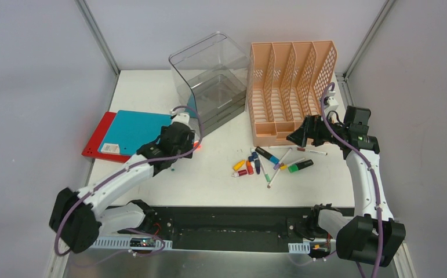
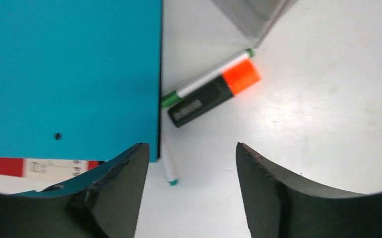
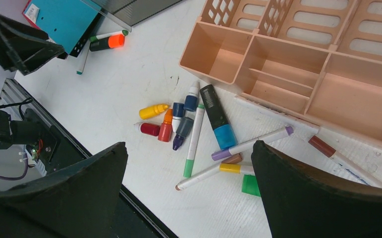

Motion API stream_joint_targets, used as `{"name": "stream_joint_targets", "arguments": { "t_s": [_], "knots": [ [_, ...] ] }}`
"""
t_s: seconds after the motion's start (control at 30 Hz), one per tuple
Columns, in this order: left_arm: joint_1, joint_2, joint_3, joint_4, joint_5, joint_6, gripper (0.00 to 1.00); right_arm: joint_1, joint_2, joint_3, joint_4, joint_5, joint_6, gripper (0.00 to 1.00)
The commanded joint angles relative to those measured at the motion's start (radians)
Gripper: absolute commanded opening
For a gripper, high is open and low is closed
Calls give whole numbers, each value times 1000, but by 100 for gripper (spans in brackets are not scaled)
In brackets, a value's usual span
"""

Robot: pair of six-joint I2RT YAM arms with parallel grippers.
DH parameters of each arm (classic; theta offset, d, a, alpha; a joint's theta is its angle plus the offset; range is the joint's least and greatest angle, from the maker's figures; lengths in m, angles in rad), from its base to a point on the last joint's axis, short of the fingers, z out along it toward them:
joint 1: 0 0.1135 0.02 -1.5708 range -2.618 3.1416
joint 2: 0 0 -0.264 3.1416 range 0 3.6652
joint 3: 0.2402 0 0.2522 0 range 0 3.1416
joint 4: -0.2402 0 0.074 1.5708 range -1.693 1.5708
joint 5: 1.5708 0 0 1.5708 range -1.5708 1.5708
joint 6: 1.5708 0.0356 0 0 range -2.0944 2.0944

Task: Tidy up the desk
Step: Move the folder to the corner of the board.

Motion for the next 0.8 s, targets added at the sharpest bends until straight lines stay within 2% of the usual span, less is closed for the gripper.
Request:
{"name": "stream_joint_targets", "arguments": {
  "t_s": [0.0,0.1,0.2,0.4,0.53,0.67,0.77],
  "knots": [
    [14,-199,-98,17,231,-252,68,5,-23,40,14,-10,-21,100],
    [56,-360,-184,39,319,-429,76,5,-28,40,14,-10,-22,100],
    [107,-476,-271,55,377,-584,74,5,-35,40,14,-9,-24,100],
    [229,-623,-415,23,392,-920,77,5,-45,40,15,-10,-23,100],
    [265,-648,-460,-8,328,-1098,76,4,-50,38,17,-8,-25,100],
    [265,-633,-473,-63,226,-1212,77,5,-50,36,19,-11,-25,100],
    [265,-637,-533,14,161,-1259,77,4,-52,36,19,-13,-24,100]
  ]
}}
